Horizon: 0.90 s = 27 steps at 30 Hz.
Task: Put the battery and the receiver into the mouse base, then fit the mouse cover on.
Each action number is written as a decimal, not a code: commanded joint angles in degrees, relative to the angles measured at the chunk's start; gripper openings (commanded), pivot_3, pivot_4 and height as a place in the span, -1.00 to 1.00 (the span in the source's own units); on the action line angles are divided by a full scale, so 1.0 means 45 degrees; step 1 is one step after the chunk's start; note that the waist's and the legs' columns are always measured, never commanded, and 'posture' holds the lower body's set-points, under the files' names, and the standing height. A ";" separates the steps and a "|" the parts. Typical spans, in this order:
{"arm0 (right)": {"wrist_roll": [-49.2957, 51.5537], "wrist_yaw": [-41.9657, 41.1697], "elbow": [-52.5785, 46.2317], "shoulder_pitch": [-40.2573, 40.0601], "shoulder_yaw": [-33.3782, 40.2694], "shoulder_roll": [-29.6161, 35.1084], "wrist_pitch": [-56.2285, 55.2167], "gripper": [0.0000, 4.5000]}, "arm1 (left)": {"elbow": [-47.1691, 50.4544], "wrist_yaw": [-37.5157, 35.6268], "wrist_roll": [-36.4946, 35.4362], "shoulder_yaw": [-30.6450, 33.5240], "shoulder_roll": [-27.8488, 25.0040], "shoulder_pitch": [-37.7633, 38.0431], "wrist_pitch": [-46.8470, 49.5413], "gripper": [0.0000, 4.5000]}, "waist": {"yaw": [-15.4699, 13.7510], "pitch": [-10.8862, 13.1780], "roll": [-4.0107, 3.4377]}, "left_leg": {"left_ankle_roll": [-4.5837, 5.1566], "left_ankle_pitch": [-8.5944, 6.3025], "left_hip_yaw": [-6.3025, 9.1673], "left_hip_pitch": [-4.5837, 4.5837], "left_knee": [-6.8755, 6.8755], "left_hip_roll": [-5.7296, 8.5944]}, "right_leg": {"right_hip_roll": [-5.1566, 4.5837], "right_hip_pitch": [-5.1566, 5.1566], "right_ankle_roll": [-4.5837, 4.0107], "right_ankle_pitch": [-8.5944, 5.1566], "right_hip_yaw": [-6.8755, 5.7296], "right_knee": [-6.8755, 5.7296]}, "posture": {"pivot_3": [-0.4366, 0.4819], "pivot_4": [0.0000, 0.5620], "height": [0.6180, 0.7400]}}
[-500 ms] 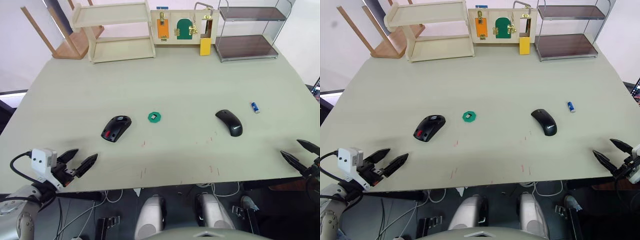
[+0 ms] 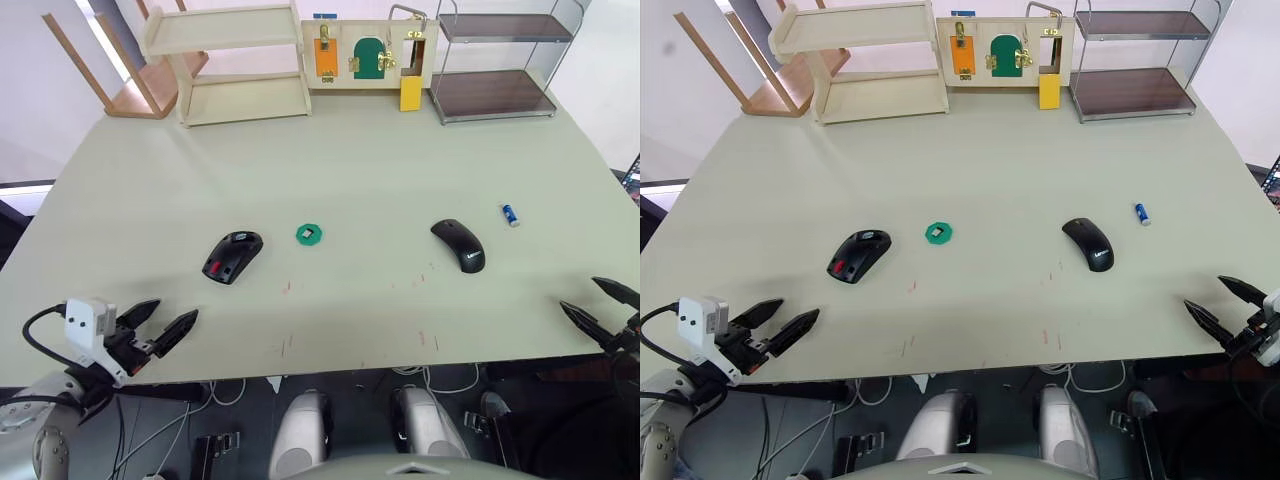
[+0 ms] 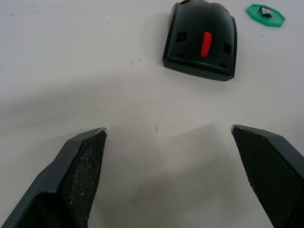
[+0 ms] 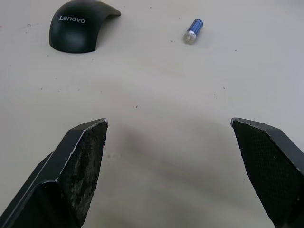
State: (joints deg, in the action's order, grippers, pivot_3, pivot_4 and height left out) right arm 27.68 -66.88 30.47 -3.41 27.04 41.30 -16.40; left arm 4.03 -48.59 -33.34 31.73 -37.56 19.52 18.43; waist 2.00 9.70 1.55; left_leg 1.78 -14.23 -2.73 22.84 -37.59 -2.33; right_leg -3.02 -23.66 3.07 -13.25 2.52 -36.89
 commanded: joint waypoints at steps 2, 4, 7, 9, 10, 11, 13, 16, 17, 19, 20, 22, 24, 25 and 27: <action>0.0071 -0.0116 0.0044 0.0160 0.0260 0.0210 -0.0209 0.94 | 0.0671 -0.0145 -0.0236 0.0470 0.0012 0.0277 -0.0168 1.00 | -0.0001 0.0000 0.0000 | 0.0000 0.0000 -0.0003 0.0001 0.0000 0.0001 | 0.0000 0.0000 0.0000 0.0000 0.0000 0.0000 | -0.05 -0.47 1.00; 0.0077 -0.0220 0.0028 0.0227 0.0214 0.0224 -0.0184 0.94 | 0.0764 -0.0152 -0.0347 0.0560 0.0113 0.0306 -0.0250 1.00 | -0.0001 0.0000 0.0000 | 0.0000 0.0000 -0.0002 0.0001 0.0000 0.0001 | -0.0001 0.0000 0.0000 0.0000 0.0003 0.0000 | -0.05 -0.47 1.00; 0.0277 -0.0686 -0.0183 0.0335 0.0164 0.0217 -0.0169 0.94 | 0.1132 -0.0060 -0.0929 0.0873 0.0379 0.0377 0.0057 1.00 | 0.0005 0.0000 0.0000 | 0.0000 0.0000 -0.0003 0.0000 0.0000 0.0002 | 0.0000 0.0000 0.0000 0.0001 0.0002 0.0000 | -0.05 -0.47 1.00; 0.0394 -0.0985 -0.0307 0.0360 0.0181 0.0193 -0.0138 0.94 | 0.1294 0.0002 -0.1153 0.0973 0.0472 0.0385 0.0210 1.00 | 0.0001 0.0000 -0.0001 | 0.0000 0.0000 -0.0001 -0.0002 0.0000 0.0000 | 0.0003 0.0002 0.0000 0.0000 -0.0001 0.0000 | -0.05 -0.47 1.00; 0.0605 -0.1297 -0.0560 0.0339 0.0170 0.0162 0.0028 0.94 | 0.1396 0.0064 -0.1178 0.0969 0.0537 0.0329 0.0144 1.00 | 0.0000 0.0000 -0.0001 | 0.0000 0.0000 -0.0003 -0.0002 0.0000 0.0001 | 0.0003 0.0002 0.0000 0.0000 -0.0001 0.0000 | -0.05 -0.47 1.00; 0.0819 -0.1630 -0.0838 0.0297 0.0145 0.0129 0.0203 0.94 | 0.1496 0.0178 -0.1198 0.0949 0.0593 0.0244 0.0107 1.00 | -0.0003 0.0000 -0.0003 | 0.0000 0.0000 -0.0003 -0.0002 0.0000 0.0001 | 0.0004 0.0002 0.0000 0.0000 -0.0001 0.0000 | -0.05 -0.47 1.00; 0.1068 -0.2073 -0.1306 0.0208 0.0047 0.0097 0.0478 0.94 | 0.1635 0.0337 -0.1121 0.0844 0.0615 0.0064 0.0025 1.00 | -0.0009 -0.0001 -0.0002 | 0.0000 0.0000 -0.0003 -0.0001 0.0000 0.0003 | 0.0005 0.0004 0.0001 0.0001 -0.0001 0.0000 | -0.05 -0.47 1.00; 0.1587 -0.2753 -0.2071 0.0068 -0.0044 0.0026 0.1082 0.94 | 0.1617 0.0515 -0.1040 0.0676 0.0503 -0.0323 0.0123 1.00 | -0.0033 -0.0002 -0.0001 | 0.0000 0.0001 -0.0004 -0.0002 0.0000 0.0007 | 0.0009 0.0010 0.0001 0.0001 -0.0007 0.0000 | -0.05 -0.47 1.00; 0.1755 -0.2963 -0.2313 0.0043 -0.0075 0.0013 0.1320 0.94 | 0.1554 0.0591 -0.1005 0.0621 0.0455 -0.0531 0.0160 1.00 | -0.0040 -0.0002 0.0000 | 0.0000 0.0001 -0.0005 -0.0003 0.0000 0.0009 | 0.0009 0.0010 0.0001 0.0001 -0.0007 0.0000 | -0.05 -0.47 1.00; 0.1960 -0.3254 -0.2609 0.0018 -0.0140 0.0001 0.1613 0.94 | 0.1441 0.0701 -0.0936 0.0516 0.0387 -0.0862 0.0205 1.00 | -0.0050 -0.0002 0.0000 | 0.0000 0.0001 -0.0005 -0.0003 0.0000 0.0012 | 0.0013 0.0012 0.0001 0.0001 -0.0009 0.0000 | -0.05 -0.47 1.00; 0.2027 -0.3361 -0.2706 0.0008 -0.0168 -0.0005 0.1706 0.94 | 0.1396 0.0736 -0.0907 0.0472 0.0365 -0.0985 0.0225 1.00 | -0.0067 -0.0002 0.0000 | 0.0000 0.0001 -0.0005 -0.0003 0.0000 0.0013 | 0.0013 0.0011 0.0001 0.0001 -0.0010 -0.0001 | -0.05 -0.47 1.00; 0.2121 -0.3571 -0.2856 -0.0023 -0.0229 -0.0023 0.1919 0.94 | 0.1286 0.0822 -0.0804 0.0335 0.0361 -0.1246 0.0257 1.00 | -0.0084 -0.0002 0.0000 | 0.0000 0.0001 -0.0005 -0.0002 0.0000 0.0020 | 0.0015 0.0012 0.0001 0.0001 -0.0010 0.0000 | -0.05 -0.47 1.00; 0.2045 -0.3802 -0.2970 -0.0072 -0.0372 -0.0024 0.1918 0.94 | 0.1139 0.0893 -0.0671 0.0136 0.0359 -0.1526 0.0281 1.00 | -0.0106 -0.0002 0.0000 | 0.0000 0.0001 -0.0004 -0.0002 0.0000 0.0020 | 0.0015 0.0012 0.0000 0.0001 -0.0008 -0.0001 | -0.05 -0.47 1.00; 0.2053 -0.3988 -0.3071 -0.0112 -0.0454 -0.0036 0.1927 0.94 | 0.1061 0.0941 -0.0590 0.0027 0.0359 -0.1694 0.0287 1.00 | -0.0126 -0.0002 0.0000 | 0.0000 0.0001 -0.0008 -0.0002 0.0000 0.0021 | 0.0016 0.0012 0.0000 0.0001 -0.0009 -0.0001 | -0.05 -0.47 1.00; 0.2291 -0.4355 -0.3362 -0.0166 -0.0552 -0.0121 0.2126 0.94 | 0.0936 0.0993 -0.0471 -0.0169 0.0347 -0.2021 0.0329 1.00 | -0.0142 -0.0002 0.0000 | 0.0000 0.0001 -0.0014 -0.0003 0.0000 0.0025 | 0.0025 0.0012 0.0000 0.0002 -0.0009 -0.0001 | -0.05 -0.47 1.00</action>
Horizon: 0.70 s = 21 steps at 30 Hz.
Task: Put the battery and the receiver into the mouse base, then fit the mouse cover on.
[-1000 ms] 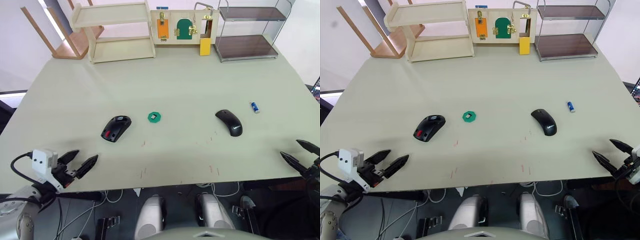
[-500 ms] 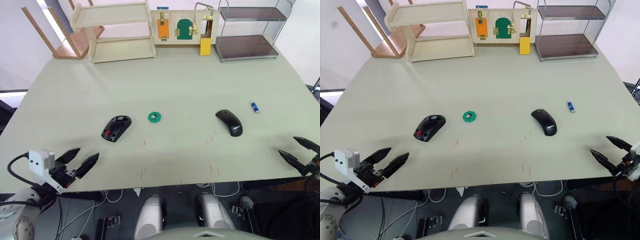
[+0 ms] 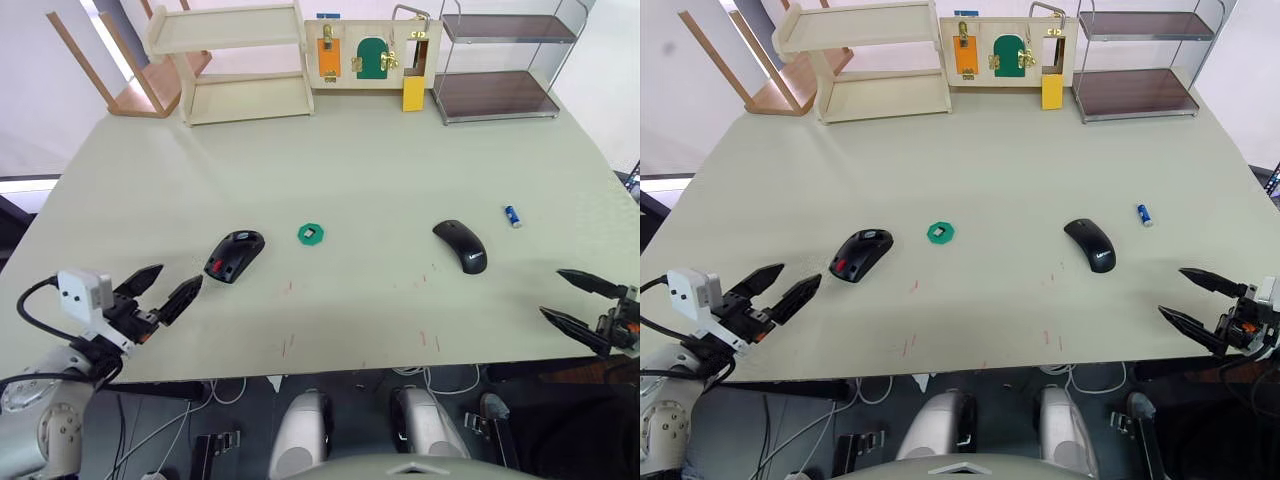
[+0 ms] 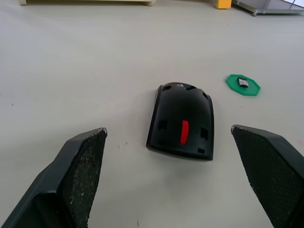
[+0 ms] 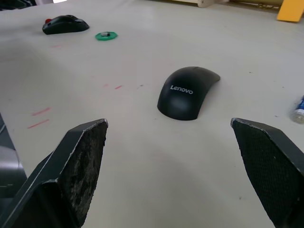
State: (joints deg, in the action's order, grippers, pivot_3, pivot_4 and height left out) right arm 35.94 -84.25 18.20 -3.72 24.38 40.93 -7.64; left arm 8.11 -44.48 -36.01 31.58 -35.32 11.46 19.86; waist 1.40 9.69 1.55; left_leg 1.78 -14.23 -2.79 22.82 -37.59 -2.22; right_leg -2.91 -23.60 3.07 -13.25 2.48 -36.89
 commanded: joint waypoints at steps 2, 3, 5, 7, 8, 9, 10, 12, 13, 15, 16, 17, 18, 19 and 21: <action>0.0623 -0.0665 -0.0860 -0.0107 -0.0011 -0.0109 0.0358 0.94 | -0.0080 0.0116 0.0207 -0.0277 -0.0188 -0.0462 0.0036 1.00 | -0.0035 0.0000 0.0000 | 0.0000 0.0000 0.0001 -0.0001 0.0000 -0.0001 | 0.0003 0.0000 0.0000 0.0000 0.0001 0.0000 | -0.05 -0.47 1.00; 0.0660 -0.0754 -0.1000 -0.0118 -0.0051 -0.0133 0.0423 0.94 | -0.0152 0.0138 0.0288 -0.0360 -0.0210 -0.0596 0.0027 1.00 | -0.0055 0.0000 0.0000 | 0.0000 0.0000 0.0001 0.0000 0.0000 -0.0003 | 0.0011 0.0000 -0.0001 0.0000 0.0000 -0.0001 | -0.05 -0.47 1.00; 0.0722 -0.0875 -0.1285 -0.0140 -0.0129 -0.0166 0.0533 0.94 | -0.0283 0.0197 0.0438 -0.0528 -0.0267 -0.0877 0.0121 1.00 | -0.0109 -0.0001 -0.0001 | -0.0001 0.0001 0.0001 -0.0002 0.0000 -0.0004 | 0.0015 0.0000 -0.0002 0.0001 -0.0002 -0.0002 | -0.05 -0.47 1.00; 0.0817 -0.0958 -0.1499 -0.0114 -0.0177 -0.0205 0.0643 0.94 | -0.0412 0.0247 0.0566 -0.0768 -0.0478 -0.1163 0.0464 1.00 | -0.0139 0.0000 0.0000 | -0.0001 0.0001 0.0000 -0.0001 0.0000 -0.0004 | 0.0015 0.0001 -0.0002 0.0001 -0.0002 -0.0003 | -0.05 -0.47 1.00; 0.0834 -0.0991 -0.1541 -0.0090 -0.0190 -0.0222 0.0653 0.94 | -0.0506 0.0371 0.0623 -0.0866 -0.0545 -0.1385 0.0641 1.00 | -0.0142 -0.0001 0.0001 | -0.0001 0.0001 0.0000 0.0000 0.0000 -0.0004 | 0.0015 0.0001 -0.0002 0.0001 -0.0005 -0.0002 | -0.05 -0.47 1.00; 0.0859 -0.1023 -0.1559 -0.0063 -0.0191 -0.0242 0.0664 0.94 | -0.0582 0.0478 0.0644 -0.0941 -0.0575 -0.1603 0.0767 1.00 | -0.0144 0.0000 0.0001 | -0.0001 0.0001 0.0000 0.0001 0.0000 -0.0004 | 0.0015 0.0002 -0.0002 0.0001 -0.0006 -0.0002 | -0.05 -0.47 1.00; 0.0869 -0.1043 -0.1544 -0.0026 -0.0187 -0.0271 0.0647 0.94 | -0.0582 0.0533 0.0602 -0.1039 -0.0585 -0.1814 0.0896 1.00 | -0.0159 0.0000 0.0000 | -0.0001 0.0001 0.0001 0.0001 0.0000 -0.0004 | 0.0015 0.0001 -0.0002 0.0001 -0.0006 -0.0003 | -0.05 -0.47 1.00; 0.0859 -0.1087 -0.1477 0.0040 -0.0161 -0.0329 0.0597 0.94 | -0.0437 0.0619 0.0513 -0.1242 -0.0527 -0.2145 0.1139 1.00 | -0.0170 -0.0001 0.0001 | -0.0002 0.0002 0.0001 0.0004 -0.0002 -0.0002 | 0.0015 0.0005 -0.0001 0.0001 -0.0015 -0.0003 | -0.05 -0.47 1.00; 0.0851 -0.1125 -0.1433 0.0069 -0.0148 -0.0371 0.0562 0.94 | -0.0281 0.0612 0.0481 -0.1396 -0.0485 -0.2284 0.1253 1.00 | -0.0167 -0.0001 0.0001 | -0.0002 0.0002 0.0001 0.0003 -0.0003 -0.0002 | 0.0014 0.0007 0.0000 0.0002 -0.0013 -0.0002 | -0.05 -0.47 1.00; 0.0839 -0.1155 -0.1409 0.0073 -0.0153 -0.0461 0.0515 0.94 | -0.0158 0.0654 0.0520 -0.1674 -0.0388 -0.2581 0.1403 1.00 | -0.0168 0.0000 0.0000 | -0.0002 0.0002 0.0001 0.0003 -0.0003 -0.0002 | 0.0014 0.0006 0.0000 0.0003 -0.0012 -0.0003 | -0.05 -0.47 1.00; 0.0827 -0.1155 -0.1421 0.0065 -0.0157 -0.0495 0.0504 0.94 | -0.0169 0.0671 0.0552 -0.1749 -0.0374 -0.2670 0.1452 1.00 | -0.0167 -0.0001 0.0001 | -0.0002 0.0002 0.0001 0.0003 -0.0003 -0.0001 | 0.0014 0.0007 0.0001 0.0004 -0.0013 -0.0003 | -0.05 -0.47 1.00; 0.0816 -0.1162 -0.1440 0.0056 -0.0162 -0.0534 0.0490 0.94 | -0.0233 0.0697 0.0617 -0.1833 -0.0377 -0.2782 0.1476 1.00 | -0.0167 0.0000 0.0001 | -0.0002 0.0002 0.0001 0.0006 -0.0003 0.0000 | 0.0015 0.0007 0.0009 0.0008 -0.0015 -0.0003 | -0.05 -0.47 1.00; 0.0813 -0.1175 -0.1464 0.0052 -0.0169 -0.0573 0.0487 0.94 | -0.0329 0.0716 0.0712 -0.1937 -0.0412 -0.2912 0.1489 1.00 | -0.0167 0.0000 0.0001 | -0.0002 0.0002 0.0001 0.0005 -0.0003 0.0000 | 0.0015 0.0007 0.0027 0.0019 -0.0015 -0.0003 | -0.05 -0.47 1.00; 0.0815 -0.1200 -0.1474 0.0057 -0.0171 -0.0608 0.0477 0.94 | -0.0446 0.0704 0.0911 -0.2144 -0.0530 -0.3068 0.1496 1.00 | -0.0168 0.0000 0.0001 | -0.0002 0.0002 0.0002 0.0005 -0.0003 0.0000 | 0.0015 0.0006 0.0042 0.0028 -0.0015 -0.0003 | -0.05 -0.47 1.00; 0.0830 -0.1265 -0.1472 0.0091 -0.0165 -0.0685 0.0441 0.94 | -0.0690 0.0562 0.1677 -0.2815 -0.0961 -0.3373 0.1364 1.00 | -0.0169 -0.0001 0.0000 | -0.0003 0.0002 0.0001 0.0005 -0.0003 0.0001 | 0.0020 0.0007 0.0043 0.0029 -0.0019 -0.0006 | -0.05 -0.47 1.00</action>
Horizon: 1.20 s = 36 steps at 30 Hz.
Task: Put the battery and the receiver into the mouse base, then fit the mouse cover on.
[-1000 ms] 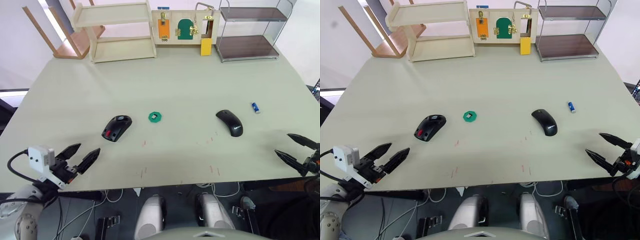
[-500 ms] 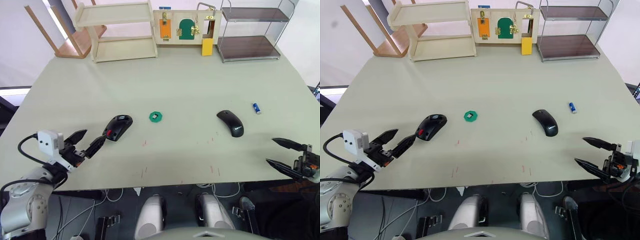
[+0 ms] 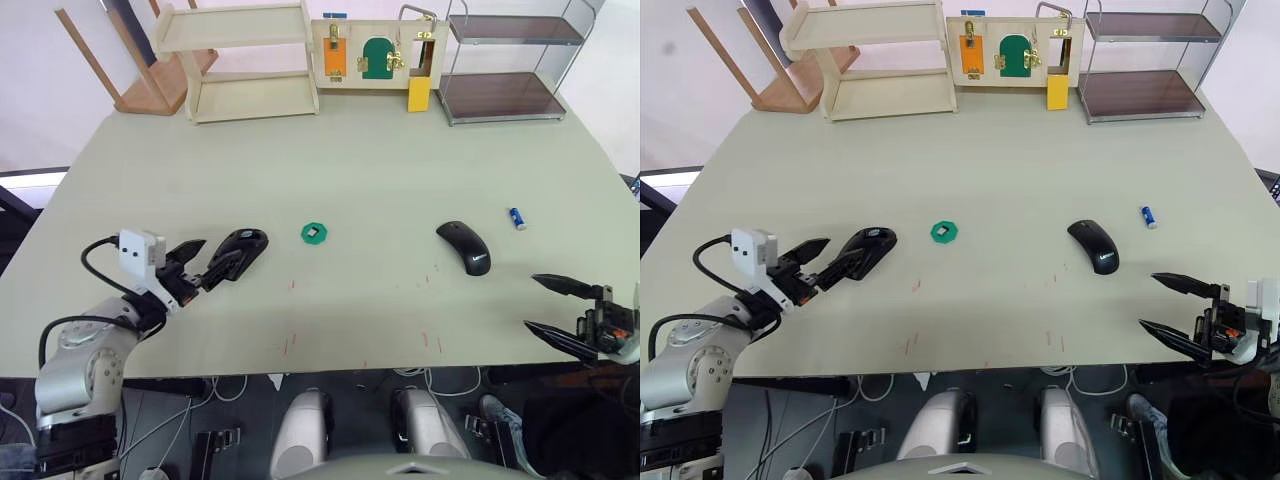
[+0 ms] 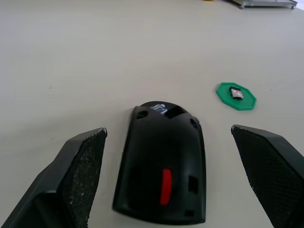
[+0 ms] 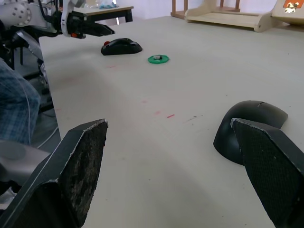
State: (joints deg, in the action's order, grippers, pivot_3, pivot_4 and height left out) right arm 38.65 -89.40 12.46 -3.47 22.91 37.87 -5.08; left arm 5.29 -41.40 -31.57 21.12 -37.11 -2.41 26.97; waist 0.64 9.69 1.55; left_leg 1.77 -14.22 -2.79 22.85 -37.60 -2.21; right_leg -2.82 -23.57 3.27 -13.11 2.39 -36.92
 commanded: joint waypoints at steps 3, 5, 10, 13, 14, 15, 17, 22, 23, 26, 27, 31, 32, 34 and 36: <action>0.0236 -0.0179 -0.0186 0.0075 0.0177 -0.0070 -0.0167 0.94 | -0.0323 -0.0033 0.1214 -0.0931 -0.0791 -0.0740 -0.0239 1.00 | 0.0010 0.0000 -0.0001 | -0.0001 0.0001 -0.0003 -0.0004 0.0000 0.0002 | 0.0005 0.0001 -0.0001 0.0000 0.0002 -0.0003 | -0.05 -0.47 1.00; 0.0237 -0.0210 -0.0154 0.0082 0.0200 -0.0081 -0.0206 0.94 | -0.0484 -0.0069 0.1402 -0.1163 -0.0878 -0.1055 -0.0151 1.00 | 0.0012 0.0000 -0.0001 | -0.0001 0.0001 -0.0004 -0.0003 0.0000 0.0001 | 0.0004 0.0000 0.0000 0.0000 0.0006 -0.0003 | -0.05 -0.47 1.00; 0.0236 -0.0314 0.0075 0.0160 0.0345 -0.0108 -0.0459 0.94 | -0.1041 -0.0253 0.1902 -0.1512 -0.0998 -0.1460 -0.0302 1.00 | 0.0017 0.0000 -0.0001 | -0.0001 0.0001 -0.0001 0.0001 0.0000 0.0001 | 0.0006 -0.0001 0.0002 0.0001 0.0001 -0.0003 | -0.05 -0.47 1.00; 0.0250 -0.0365 0.0253 0.0273 0.0417 -0.0174 -0.0741 0.94 | -0.1466 -0.0451 0.2213 -0.1735 -0.1035 -0.1730 -0.0500 1.00 | 0.0013 0.0000 -0.0001 | -0.0001 0.0001 -0.0003 0.0000 0.0000 0.0001 | 0.0006 0.0000 0.0003 0.0002 0.0002 -0.0003 | -0.05 -0.47 1.00; 0.0233 -0.0413 0.0364 0.0340 0.0439 -0.0249 -0.0955 0.94 | -0.1627 -0.0457 0.2280 -0.1818 -0.1004 -0.1888 -0.0521 1.00 | 0.0009 0.0000 0.0000 | -0.0001 0.0001 -0.0002 0.0001 0.0000 0.0001 | 0.0007 0.0000 0.0004 0.0002 0.0001 -0.0003 | -0.05 -0.47 1.00; 0.0199 -0.0447 0.0467 0.0388 0.0438 -0.0307 -0.1125 0.94 | -0.1750 -0.0468 0.2344 -0.1905 -0.0970 -0.2029 -0.0520 1.00 | 0.0008 0.0000 0.0000 | -0.0001 0.0001 -0.0001 0.0000 0.0000 0.0001 | 0.0006 0.0000 0.0004 0.0003 0.0001 -0.0004 | -0.05 -0.47 1.00; 0.0120 -0.0548 0.0632 0.0425 0.0412 -0.0380 -0.1434 0.94 | -0.1868 -0.0570 0.2523 -0.2127 -0.0964 -0.2177 -0.0517 1.00 | 0.0001 0.0000 -0.0001 | -0.0001 0.0001 -0.0002 0.0000 -0.0003 0.0001 | 0.0007 0.0000 0.0005 0.0003 0.0000 -0.0006 | -0.05 -0.47 1.00; 0.0160 -0.0553 0.0677 0.0417 0.0369 -0.0438 -0.1591 0.94 | -0.1687 -0.0388 0.2730 -0.2468 -0.0834 -0.2451 -0.0064 1.00 | -0.0001 0.0000 -0.0001 | -0.0001 0.0001 -0.0002 0.0005 -0.0004 0.0002 | 0.0004 0.0001 0.0006 0.0003 0.0003 -0.0006 | -0.05 -0.47 1.00; 0.0174 -0.0550 0.0664 0.0410 0.0364 -0.0429 -0.1598 0.94 | -0.1538 -0.0279 0.2747 -0.2546 -0.0794 -0.2495 0.0176 1.00 | -0.0002 0.0000 -0.0001 | -0.0001 0.0001 0.0000 0.0005 -0.0004 0.0002 | 0.0005 0.0001 0.0005 0.0003 0.0002 -0.0006 | -0.05 -0.47 1.00; 0.0217 -0.0511 0.0581 0.0374 0.0380 -0.0411 -0.1591 0.94 | -0.1108 -0.0008 0.2738 -0.2666 -0.0693 -0.2458 0.0813 1.00 | 0.0000 0.0000 -0.0002 | -0.0001 0.0001 0.0002 0.0001 -0.0005 0.0002 | 0.0004 0.0002 0.0006 0.0004 0.0002 -0.0016 | -0.05 -0.47 1.00; 0.0228 -0.0466 0.0516 0.0361 0.0381 -0.0417 -0.1567 0.94 | -0.0995 0.0054 0.2753 -0.2704 -0.0706 -0.2419 0.0958 1.00 | 0.0010 0.0000 -0.0001 | -0.0001 0.0002 0.0002 0.0001 -0.0006 0.0002 | 0.0004 0.0002 0.0006 0.0004 0.0003 -0.0018 | -0.05 -0.47 1.00; 0.0258 -0.0372 0.0358 0.0313 0.0371 -0.0430 -0.1520 0.94 | -0.0831 0.0484 0.3023 -0.2775 -0.0827 -0.2342 0.1476 1.00 | 0.0009 0.0000 -0.0001 | -0.0001 0.0001 0.0003 0.0001 -0.0009 0.0002 | 0.0005 0.0001 0.0006 0.0004 0.0002 -0.0021 | -0.05 -0.47 1.00; 0.0264 -0.0365 0.0350 0.0308 0.0370 -0.0423 -0.1515 0.94 | -0.0779 0.0532 0.3049 -0.2779 -0.0838 -0.2333 0.1572 1.00 | 0.0010 0.0000 -0.0001 | -0.0001 0.0001 0.0003 0.0001 -0.0009 0.0002 | 0.0005 0.0001 0.0006 0.0004 0.0002 -0.0021 | -0.05 -0.47 1.00; 0.0272 -0.0359 0.0372 0.0314 0.0370 -0.0413 -0.1513 0.94 | -0.0778 0.0679 0.3078 -0.2720 -0.0831 -0.2311 0.1813 1.00 | 0.0010 0.0000 -0.0001 | -0.0001 0.0001 0.0004 0.0000 -0.0009 0.0002 | 0.0006 0.0001 0.0006 0.0004 0.0002 -0.0023 | -0.05 -0.47 1.00; 0.0269 -0.0376 0.0434 0.0343 0.0366 -0.0401 -0.1521 0.94 | -0.0764 0.0787 0.3059 -0.2636 -0.0773 -0.2262 0.2005 1.00 | 0.0013 -0.0001 -0.0002 | -0.0001 0.0001 0.0003 -0.0002 -0.0010 0.0002 | 0.0006 0.0001 0.0006 0.0004 0.0003 -0.0024 | -0.05 -0.47 1.00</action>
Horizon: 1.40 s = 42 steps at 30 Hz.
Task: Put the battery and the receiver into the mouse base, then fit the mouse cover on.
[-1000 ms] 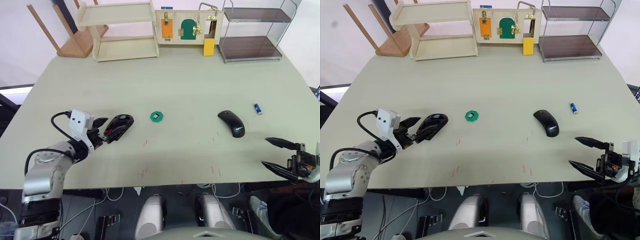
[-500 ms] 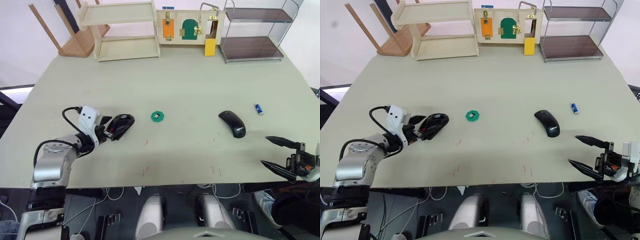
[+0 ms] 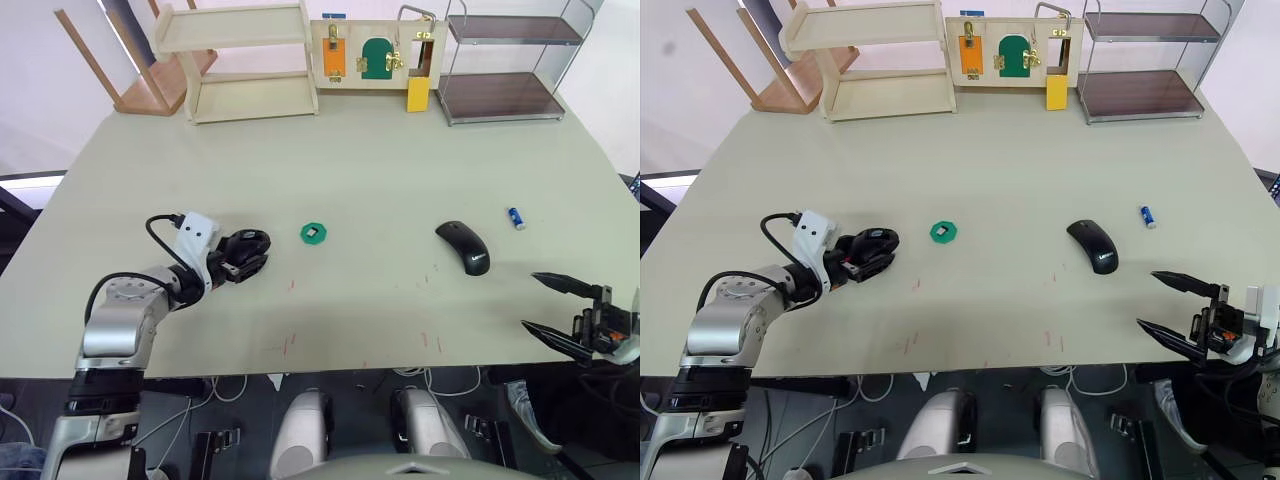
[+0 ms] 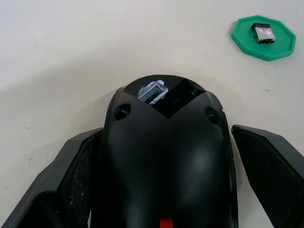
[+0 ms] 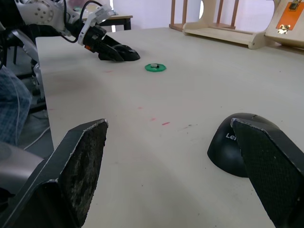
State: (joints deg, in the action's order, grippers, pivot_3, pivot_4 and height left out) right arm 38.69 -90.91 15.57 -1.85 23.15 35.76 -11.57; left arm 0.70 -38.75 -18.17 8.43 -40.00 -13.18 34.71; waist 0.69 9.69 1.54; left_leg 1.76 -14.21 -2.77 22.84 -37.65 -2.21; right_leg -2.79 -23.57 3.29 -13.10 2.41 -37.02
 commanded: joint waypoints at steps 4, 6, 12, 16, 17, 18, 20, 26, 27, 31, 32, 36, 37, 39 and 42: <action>0.0241 -0.0091 -0.0104 0.0103 0.0297 0.0084 -0.0115 1.00 | 0.0232 0.0336 0.0051 0.0285 -0.0069 0.0338 0.0415 0.49 | 0.0019 -0.0002 -0.0003 | 0.0000 0.0000 -0.0001 -0.0006 -0.0001 0.0000 | 0.0000 0.0000 -0.0001 0.0000 0.0003 -0.0004 | -0.05 -0.47 1.00; 0.0238 -0.0133 -0.0026 0.0143 0.0301 0.0094 -0.0135 1.00 | 0.0284 0.0360 0.0012 0.0351 -0.0063 0.0467 0.0426 0.31 | 0.0026 -0.0003 -0.0005 | 0.0000 0.0000 -0.0001 -0.0008 -0.0001 -0.0001 | -0.0001 0.0000 0.0000 0.0000 0.0005 -0.0005 | -0.05 -0.47 1.00; 0.0240 -0.0242 0.0094 0.0194 0.0292 0.0031 -0.0195 1.00 | 0.0498 0.0227 -0.0092 0.0694 -0.0159 0.0692 0.0028 0.31 | 0.0054 -0.0003 -0.0006 | 0.0000 0.0000 -0.0001 -0.0014 -0.0001 -0.0002 | 0.0000 0.0000 -0.0001 0.0000 0.0011 -0.0006 | -0.05 -0.47 1.00; 0.0247 -0.0219 -0.0029 0.0209 0.0236 -0.0018 -0.0136 1.00 | 0.0720 -0.0528 -0.0465 0.1096 -0.0543 0.0591 -0.0285 0.31 | 0.0034 -0.0002 -0.0004 | 0.0000 0.0000 -0.0005 -0.0013 -0.0001 -0.0003 | 0.0000 -0.0001 -0.0001 0.0000 0.0009 -0.0010 | -0.05 -0.47 1.00; 0.0237 -0.0202 -0.0057 0.0209 0.0223 -0.0032 -0.0129 1.00 | 0.0742 -0.0734 -0.0588 0.1191 -0.0621 0.0550 -0.0359 0.31 | 0.0015 -0.0002 -0.0004 | 0.0000 0.0000 -0.0006 -0.0010 -0.0002 -0.0003 | 0.0001 -0.0001 -0.0001 0.0000 0.0003 -0.0010 | -0.05 -0.47 1.00; 0.0270 -0.0219 -0.0143 0.0196 0.0178 -0.0063 -0.0068 1.00 | 0.0935 -0.1372 -0.0993 0.1372 -0.0939 0.0439 -0.0322 0.31 | 0.0013 -0.0002 -0.0004 | 0.0000 0.0000 -0.0005 -0.0010 -0.0003 -0.0004 | -0.0001 -0.0001 -0.0002 0.0000 0.0004 -0.0010 | -0.05 -0.47 1.00; 0.0310 -0.0259 -0.0315 0.0171 0.0071 -0.0117 0.0038 1.00 | 0.1057 -0.2275 -0.1297 0.1405 -0.1576 0.0199 -0.0234 0.31 | 0.0010 0.0003 0.0006 | 0.0000 0.0000 -0.0001 0.0000 -0.0007 -0.0004 | 0.0000 -0.0003 -0.0003 -0.0001 -0.0004 -0.0011 | -0.05 -0.47 1.00; 0.0333 -0.0334 -0.0512 0.0231 -0.0017 -0.0183 0.0096 1.00 | 0.1697 -0.3738 -0.1591 0.0388 -0.2572 -0.0974 0.0213 0.31 | -0.0034 0.0003 -0.0001 | 0.0000 0.0000 0.0000 0.0009 -0.0026 0.0000 | -0.0003 0.0001 -0.0002 -0.0001 -0.0008 -0.0011 | -0.05 -0.47 1.00; 0.0350 -0.0343 -0.0531 0.0246 -0.0039 -0.0168 0.0123 1.00 | 0.1835 -0.3897 -0.1569 0.0082 -0.2626 -0.1273 0.0306 0.31 | -0.0032 0.0003 -0.0001 | 0.0000 0.0000 -0.0004 0.0009 -0.0028 0.0001 | -0.0004 0.0002 0.0000 -0.0001 -0.0004 -0.0011 | -0.05 -0.47 1.00; 0.0593 -0.0353 -0.0553 0.0093 -0.0465 0.0131 -0.0114 1.00 | 0.2207 -0.4478 -0.1068 -0.1266 -0.2785 -0.2004 0.0211 0.31 | -0.0011 0.0003 -0.0001 | 0.0000 0.0000 -0.0002 0.0010 -0.0039 0.0003 | -0.0001 0.0004 0.0001 0.0000 -0.0003 -0.0016 | -0.05 -0.47 1.00; 0.0675 -0.0353 -0.0569 0.0079 -0.0531 0.0171 -0.0107 1.00 | 0.2270 -0.4591 -0.1069 -0.1484 -0.2763 -0.2152 0.0245 0.31 | -0.0003 0.0003 -0.0001 | 0.0000 0.0000 -0.0001 0.0010 -0.0039 0.0004 | 0.0002 0.0004 0.0001 0.0000 -0.0003 -0.0016 | -0.05 -0.47 1.00; 0.1096 -0.0353 -0.0866 -0.0017 -0.0830 0.0404 0.0027 1.00 | 0.2308 -0.5143 -0.0967 -0.2646 -0.2437 -0.3170 0.0296 0.31 | 0.0006 0.0005 -0.0002 | 0.0000 0.0000 0.0003 0.0010 -0.0039 -0.0002 | 0.0017 0.0000 0.0000 -0.0002 0.0000 -0.0025 | -0.05 -0.47 1.00; 0.1182 -0.0353 -0.0971 -0.0097 -0.0961 0.0512 0.0011 1.00 | 0.2241 -0.5239 -0.0865 -0.2980 -0.2279 -0.3469 0.0268 0.31 | -0.0009 0.0005 -0.0002 | 0.0000 0.0000 0.0004 0.0011 -0.0045 -0.0002 | 0.0017 0.0001 0.0000 -0.0002 0.0000 -0.0028 | -0.05 -0.47 1.00; 0.1418 -0.0353 -0.1213 -0.0343 -0.1311 0.0801 -0.0093 1.00 | 0.2160 -0.5516 -0.0680 -0.3637 -0.1996 -0.3942 0.0176 0.31 | -0.0028 0.0005 -0.0003 | 0.0001 -0.0001 0.0008 0.0024 -0.0092 0.0001 | 0.0018 0.0006 0.0001 -0.0002 0.0000 -0.0047 | -0.05 -0.47 1.00; 0.1827 -0.0353 -0.1535 -0.0622 -0.1690 0.1219 -0.0200 1.00 | 0.2254 -0.6151 -0.0279 -0.5021 -0.1357 -0.4495 -0.0162 0.31 | -0.0022 0.0006 -0.0001 | 0.0002 -0.0001 0.0005 0.0027 -0.0110 0.0002 | 0.0017 0.0009 0.0002 -0.0002 0.0005 -0.0055 | -0.05 -0.47 1.00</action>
State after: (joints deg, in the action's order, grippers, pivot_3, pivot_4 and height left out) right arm 43.86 -92.20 11.15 -3.62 16.15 39.19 -11.55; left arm 9.19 -63.72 -21.06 -9.69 -48.15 -30.90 36.04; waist 0.60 9.72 1.54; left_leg 1.77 -14.22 -2.74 22.97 -38.19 -2.20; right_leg -2.72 -23.53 3.30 -13.11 2.42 -37.30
